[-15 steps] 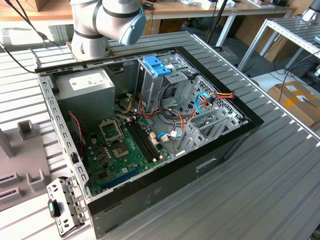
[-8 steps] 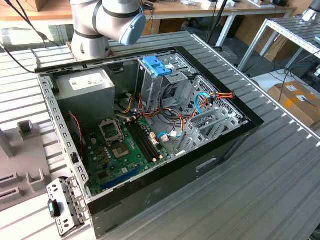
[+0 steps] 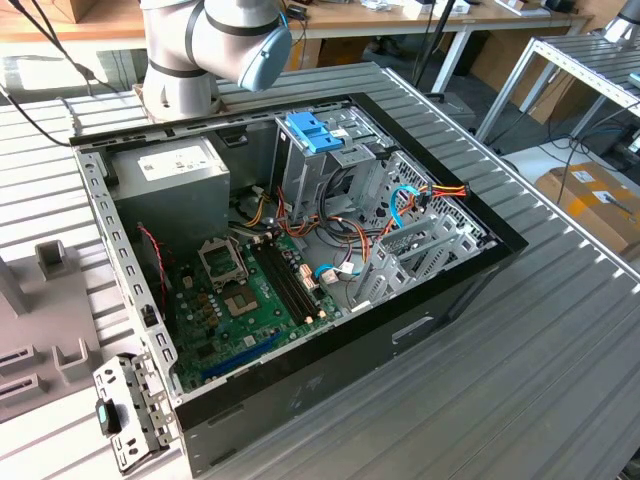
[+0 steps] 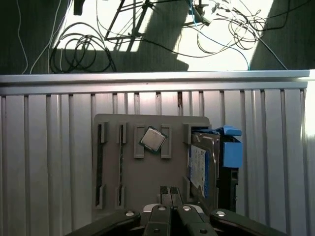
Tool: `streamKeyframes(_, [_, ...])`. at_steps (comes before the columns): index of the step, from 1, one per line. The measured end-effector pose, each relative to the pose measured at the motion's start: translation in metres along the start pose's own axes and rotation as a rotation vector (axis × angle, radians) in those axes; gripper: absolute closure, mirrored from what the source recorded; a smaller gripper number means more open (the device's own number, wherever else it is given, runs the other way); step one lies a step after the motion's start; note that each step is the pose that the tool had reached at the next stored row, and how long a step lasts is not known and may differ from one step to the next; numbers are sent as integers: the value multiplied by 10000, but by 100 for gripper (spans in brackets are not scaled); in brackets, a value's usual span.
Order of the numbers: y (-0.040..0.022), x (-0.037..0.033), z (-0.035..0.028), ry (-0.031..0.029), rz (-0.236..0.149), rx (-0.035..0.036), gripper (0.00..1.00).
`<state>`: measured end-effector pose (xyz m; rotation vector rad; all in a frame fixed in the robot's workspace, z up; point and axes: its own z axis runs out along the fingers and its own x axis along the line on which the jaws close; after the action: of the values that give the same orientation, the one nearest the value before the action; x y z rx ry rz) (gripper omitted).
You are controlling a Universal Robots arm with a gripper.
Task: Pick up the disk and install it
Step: 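Pick up the disk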
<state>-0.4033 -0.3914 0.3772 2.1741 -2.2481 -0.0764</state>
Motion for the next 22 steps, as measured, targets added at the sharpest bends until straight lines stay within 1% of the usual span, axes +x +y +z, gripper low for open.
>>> streamKeyframes(4, [0,0,0,0,-4,0,89])
streamKeyframes(10, [0,0,0,0,-9,0,53])
streamKeyframes(11, [0,0,0,0,-10,0,40])
streamKeyframes(12, [0,0,0,0,-11,0,40])
streamKeyframes(13, [0,0,0,0,-12,-1,34])
streamKeyframes(22, [-1,0,10,0,-14,-1,34])
